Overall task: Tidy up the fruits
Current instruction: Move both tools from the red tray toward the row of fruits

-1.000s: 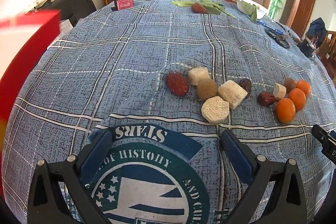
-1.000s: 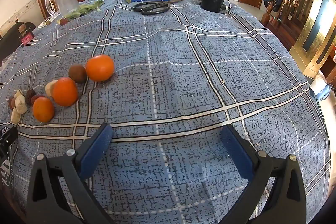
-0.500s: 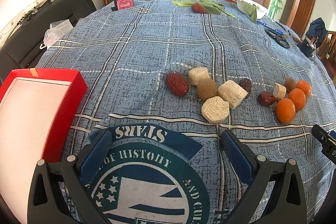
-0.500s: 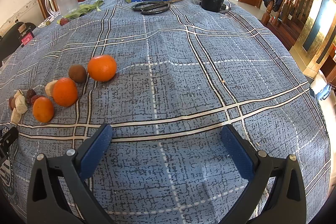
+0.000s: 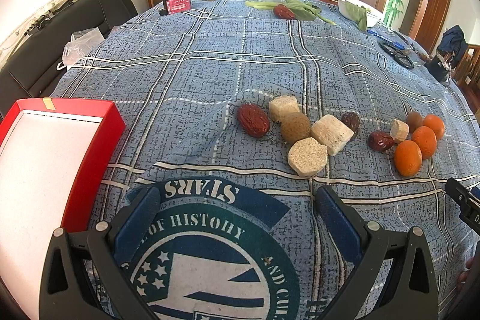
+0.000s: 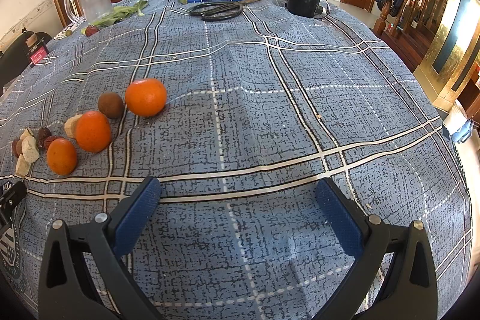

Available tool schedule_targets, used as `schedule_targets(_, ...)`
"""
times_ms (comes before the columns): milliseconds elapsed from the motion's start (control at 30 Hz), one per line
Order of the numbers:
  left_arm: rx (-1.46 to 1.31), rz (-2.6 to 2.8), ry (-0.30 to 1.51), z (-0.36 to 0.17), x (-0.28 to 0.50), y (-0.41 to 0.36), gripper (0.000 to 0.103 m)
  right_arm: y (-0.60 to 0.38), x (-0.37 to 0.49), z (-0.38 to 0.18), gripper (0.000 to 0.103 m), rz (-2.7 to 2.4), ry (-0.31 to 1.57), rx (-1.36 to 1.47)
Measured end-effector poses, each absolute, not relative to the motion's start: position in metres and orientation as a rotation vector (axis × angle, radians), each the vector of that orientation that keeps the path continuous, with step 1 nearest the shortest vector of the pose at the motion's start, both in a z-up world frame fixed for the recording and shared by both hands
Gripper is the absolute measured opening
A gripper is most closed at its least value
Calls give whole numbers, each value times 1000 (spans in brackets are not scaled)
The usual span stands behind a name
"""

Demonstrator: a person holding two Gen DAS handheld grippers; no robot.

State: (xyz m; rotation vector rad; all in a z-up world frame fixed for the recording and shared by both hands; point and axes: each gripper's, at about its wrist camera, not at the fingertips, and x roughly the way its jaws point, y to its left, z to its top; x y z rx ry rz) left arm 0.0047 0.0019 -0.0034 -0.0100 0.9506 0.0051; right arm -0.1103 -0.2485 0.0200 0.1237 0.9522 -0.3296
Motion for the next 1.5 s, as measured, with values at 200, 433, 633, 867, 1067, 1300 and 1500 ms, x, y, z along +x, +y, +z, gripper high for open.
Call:
schedule_targets(200,-10,5,951,-4,6,3,103,-249,-110,20,103,-330,952,124)
schedule_targets(433,-27,41,965,8,-2,9,102,-249,-110,20,103,-326,953,127)
schedule_targets(633,79,112,764,68,-56,7,102,-248,-127,47,103,-284,883,133)
schedule_targets(867,104,169,659,103,-96,17,103,-204,-170,99,103,-156,701,100)
schedule_targets(1067,113,158,649,106,-109,21,103,-175,-188,119,103,-96,647,57)
schedule_targets(1300,105,161,635,109,-113,25,103,-160,-194,121,103,-67,646,38)
schedule_targets(1500,113,160,653,101,-106,24,103,-158,-191,119,103,-63,645,28)
